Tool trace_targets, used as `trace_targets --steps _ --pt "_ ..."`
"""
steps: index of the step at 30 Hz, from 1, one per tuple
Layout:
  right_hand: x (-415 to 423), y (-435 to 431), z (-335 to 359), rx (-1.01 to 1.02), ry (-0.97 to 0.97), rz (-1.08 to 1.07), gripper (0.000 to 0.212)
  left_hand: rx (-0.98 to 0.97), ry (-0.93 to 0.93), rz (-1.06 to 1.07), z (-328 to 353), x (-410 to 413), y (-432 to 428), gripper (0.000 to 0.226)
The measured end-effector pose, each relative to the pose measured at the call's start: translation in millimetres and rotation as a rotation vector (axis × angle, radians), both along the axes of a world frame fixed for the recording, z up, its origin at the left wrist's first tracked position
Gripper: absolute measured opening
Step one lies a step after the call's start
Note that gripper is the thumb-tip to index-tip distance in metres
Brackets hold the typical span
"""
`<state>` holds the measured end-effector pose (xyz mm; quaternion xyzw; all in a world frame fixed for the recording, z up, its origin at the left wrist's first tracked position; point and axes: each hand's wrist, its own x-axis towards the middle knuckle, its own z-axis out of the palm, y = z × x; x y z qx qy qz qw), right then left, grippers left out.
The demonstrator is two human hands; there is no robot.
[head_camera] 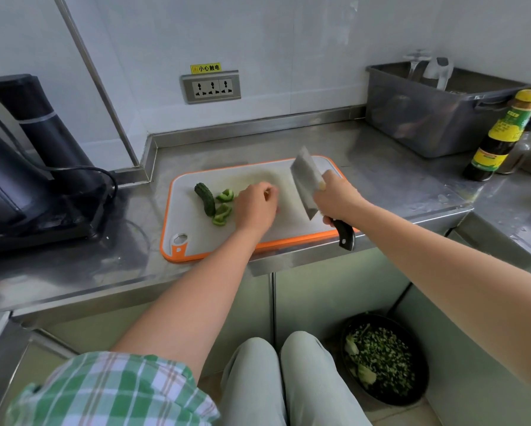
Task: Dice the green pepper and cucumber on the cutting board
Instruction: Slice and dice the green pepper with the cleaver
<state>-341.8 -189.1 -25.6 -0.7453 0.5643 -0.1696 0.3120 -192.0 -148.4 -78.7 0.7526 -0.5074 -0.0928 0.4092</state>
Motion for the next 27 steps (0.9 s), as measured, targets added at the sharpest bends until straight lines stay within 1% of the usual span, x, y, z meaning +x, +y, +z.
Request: trace_targets --steps 1,3,4,5,7,8,9,10,11,13,14,16,18,20,21,22,25,27 --pt "4.9 4.0 1.5 -0.067 0.008 0.034 0.014 0.038 0.177 -0.031 7.3 -6.1 -2.1 0.036" --pt "14.7 12.4 1.2 -0.223 0.091 0.102 0.021 0.107 0.563 -0.065 19.3 -19.0 -7.6 0.051" --pt "17.7 17.1 0.4 -0.29 0.145 0.13 0.028 0.107 0.65 -0.05 23.7 -23.1 -10.4 0.053" --pt "19.7 19.9 -1.7 -0.342 0.185 0.163 0.033 0.098 0.673 -0.026 26.0 -25.7 -14.0 0.051" --pt "19.9 22.7 -6.4 -0.379 0.201 0.271 0.038 0.051 0.686 0.068 25.3 -25.5 -20.1 0.034" --pt "18.1 23.0 -7.9 -0.358 0.179 0.331 0.038 0.041 0.699 0.111 24.0 -24.4 -21.6 0.027" --pt "14.8 21.3 -8.4 -0.302 0.124 0.367 0.038 0.034 0.72 0.14 22.6 -22.1 -23.4 0.024" --pt "10.1 19.0 -6.8 -0.229 0.04 0.365 0.036 0.019 0.752 0.146 20.8 -19.5 -24.7 0.022" --pt "5.7 15.0 -5.3 -0.171 -0.057 0.318 0.036 -0.013 0.822 0.128 20.0 -18.1 -24.6 0.019" --pt "-2.8 -0.3 -7.3 -0.167 -0.182 0.163 0.039 -0.046 1.0 0.089 22.5 -20.3 -22.8 0.019" --pt "-6.4 -7.5 -10.5 -0.194 -0.196 0.111 0.041 -0.034 1.063 0.079 24.4 -21.6 -21.9 0.022" --pt "-11.4 -11.5 -14.9 -0.212 -0.184 0.137 0.046 -0.01 1.115 0.077 23.9 -23.9 -24.6 0.032" --pt "-11.2 -9.1 -19.9 -0.195 -0.132 0.271 0.051 0.011 1.125 0.062 23.3 -29.2 -29.9 0.044" --pt "-8.1 -4.0 -24.3 -0.183 -0.074 0.38 0.047 0.023 1.117 0.069 22.8 -34.6 -34.8 0.05" --pt "-6.6 -2.5 -25.9 -0.177 -0.061 0.396 0.044 0.021 1.115 0.075 23.3 -36.5 -36.4 0.05" --pt "-6.1 -1.9 -26.0 -0.172 -0.064 0.386 0.041 0.018 1.116 0.081 22.8 -37.8 -39.0 0.05" --pt "-10.3 1.2 -20.0 -0.124 -0.089 0.257 0.024 0.04 1.091 0.098 19.4 -37.2 -43.3 0.052" --pt "-16.8 -0.9 -19.8 -0.119 -0.037 0.221 0.027 0.081 1.059 0.092 18.7 -35.9 -41.8 0.05"
